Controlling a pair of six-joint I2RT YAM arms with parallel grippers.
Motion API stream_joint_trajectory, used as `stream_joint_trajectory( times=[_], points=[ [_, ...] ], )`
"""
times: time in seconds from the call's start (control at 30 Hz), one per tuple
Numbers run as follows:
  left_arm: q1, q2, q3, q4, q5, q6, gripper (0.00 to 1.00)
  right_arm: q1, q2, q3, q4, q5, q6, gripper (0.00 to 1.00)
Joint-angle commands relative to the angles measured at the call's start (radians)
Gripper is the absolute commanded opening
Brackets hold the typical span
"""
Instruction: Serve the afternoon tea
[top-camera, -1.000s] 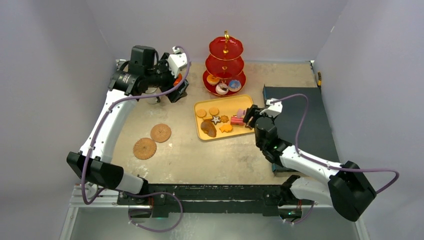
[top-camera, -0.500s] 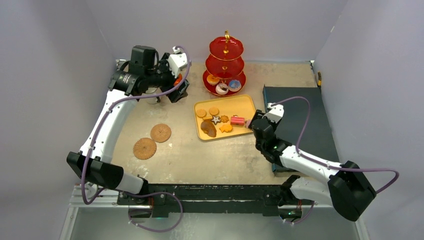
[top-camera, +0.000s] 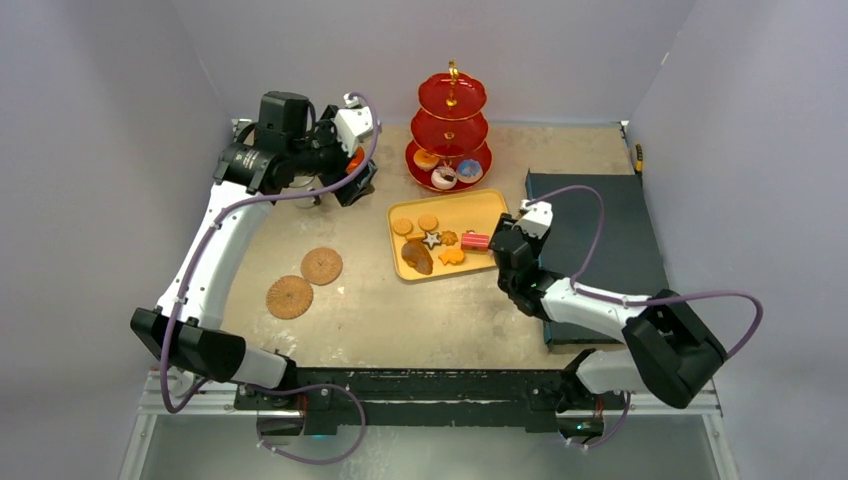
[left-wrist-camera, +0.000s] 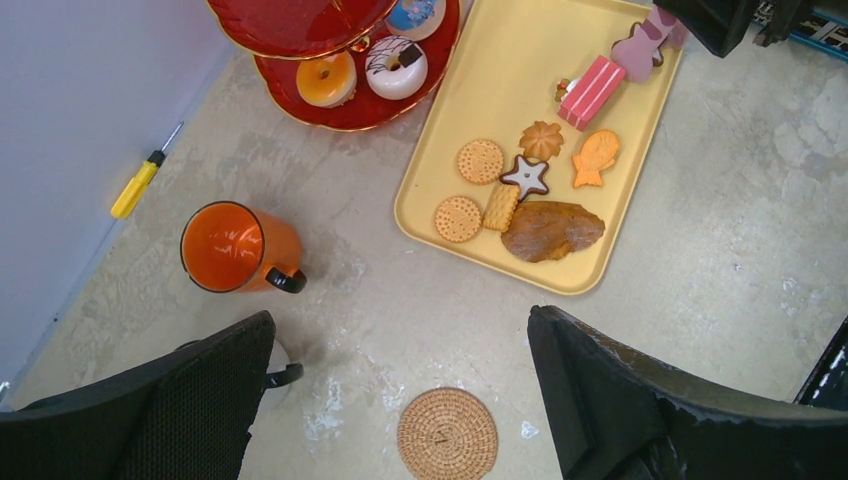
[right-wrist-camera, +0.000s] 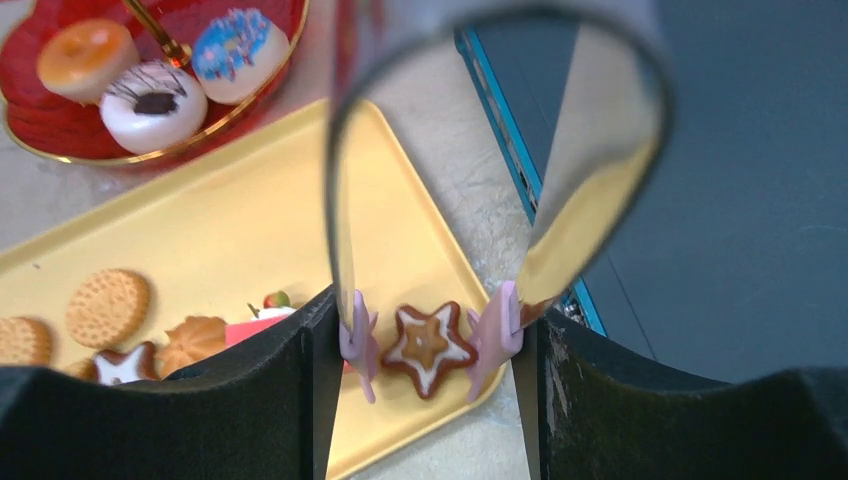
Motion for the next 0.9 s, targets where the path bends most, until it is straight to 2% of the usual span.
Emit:
stream_joint_trajectory(
  times=[0.0, 0.17, 0.4, 0.57, 0.73, 0.87],
  points=[
    [-0.003, -0.04, 0.021, 0.005, -0.002, 0.017, 0.97, 0.003, 0.055, 0.038, 0.024, 0.008, -0.022, 0.6],
    [-0.004, -0.04, 0.019, 0.0, -0.008, 0.027, 0.98, 0.003, 0.063, 0.031, 0.022, 0.003, -0.014, 0.58],
    [-0.004, -0.039, 0.019, 0.005, -0.004, 0.024, 0.98, 0.005, 0.025, 0.019, 0.043, 0.005, -0.057, 0.47],
    [-0.003, -0.04, 0.021, 0.003, -0.005, 0.022, 0.98, 0.005, -0.022, 0.025, 0.107, -0.005, -0.114, 0.44],
    [-0.003, -0.04, 0.023, 0.002, -0.009, 0.026, 0.98, 0.001, -0.054, 0.087, 0.202, -0.04, -0.227, 0.41],
    [-0.003, -0.039, 0.027, 0.002, -0.011, 0.026, 0.98, -0.043, 0.023, 0.202, 0.308, -0.104, -0.309, 0.41]
  ],
)
